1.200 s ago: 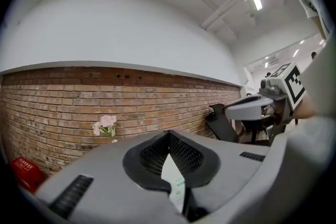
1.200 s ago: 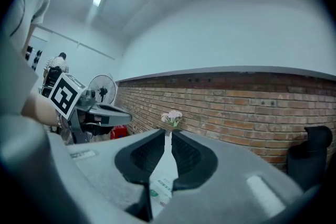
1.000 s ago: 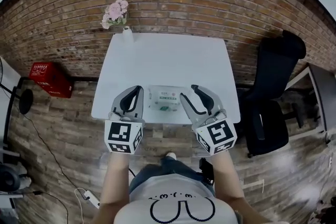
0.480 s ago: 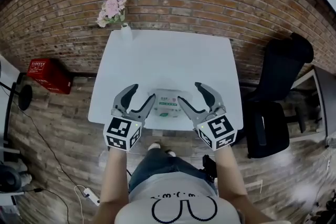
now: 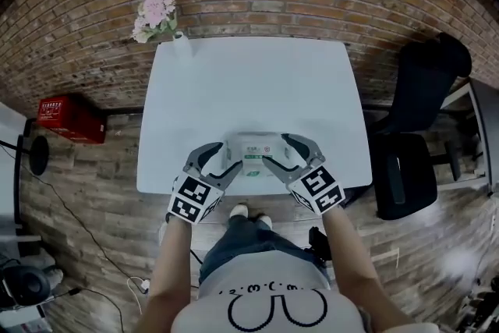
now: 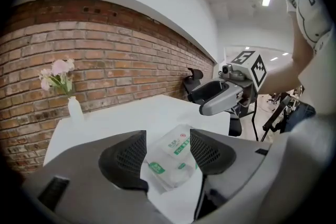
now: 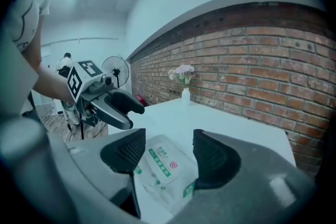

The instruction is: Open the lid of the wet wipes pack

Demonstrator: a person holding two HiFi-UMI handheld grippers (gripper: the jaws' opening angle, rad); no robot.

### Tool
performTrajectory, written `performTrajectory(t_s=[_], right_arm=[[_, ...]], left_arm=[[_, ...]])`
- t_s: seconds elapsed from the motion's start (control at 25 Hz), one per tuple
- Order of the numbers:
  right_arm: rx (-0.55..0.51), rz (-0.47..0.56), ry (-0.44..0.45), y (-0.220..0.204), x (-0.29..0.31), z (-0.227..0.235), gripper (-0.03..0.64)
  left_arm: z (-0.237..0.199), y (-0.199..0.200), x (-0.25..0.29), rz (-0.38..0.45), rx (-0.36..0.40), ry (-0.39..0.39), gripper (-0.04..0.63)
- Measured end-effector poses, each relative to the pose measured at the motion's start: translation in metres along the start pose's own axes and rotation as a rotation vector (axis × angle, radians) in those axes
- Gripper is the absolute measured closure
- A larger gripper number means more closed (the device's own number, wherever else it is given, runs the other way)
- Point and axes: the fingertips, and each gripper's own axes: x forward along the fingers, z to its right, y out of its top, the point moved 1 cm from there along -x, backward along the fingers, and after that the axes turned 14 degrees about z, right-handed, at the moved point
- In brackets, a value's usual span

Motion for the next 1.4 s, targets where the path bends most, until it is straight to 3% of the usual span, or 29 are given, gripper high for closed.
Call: performTrajectory(t_s=[0.32, 0.6, 0.88, 1.4], right_arm=[[0.023, -0.186, 0.07, -0.068, 0.023, -0.009, 0.342], [-0.107, -0.304, 0.176, -0.091, 0.038, -0.016, 0.342], [-0.169, -0.319, 0.24, -0.099, 0.046, -0.014, 0.313], [0.028, -0.302, 0.31, -0.102, 0.047, -0.009, 0.335]], left_arm=[[0.002, -0.055, 0.014, -0.14, -0.046, -0.085, 0.341], [-0.007, -0.088, 0.023, -0.236, -0.03, -0.092, 0.341], [-0.006, -0.108, 0.027, -0.299, -0.019, -0.117, 0.354], [-0.002, -0.11, 0.031, -0.317, 0.005, -0.131, 0.373]])
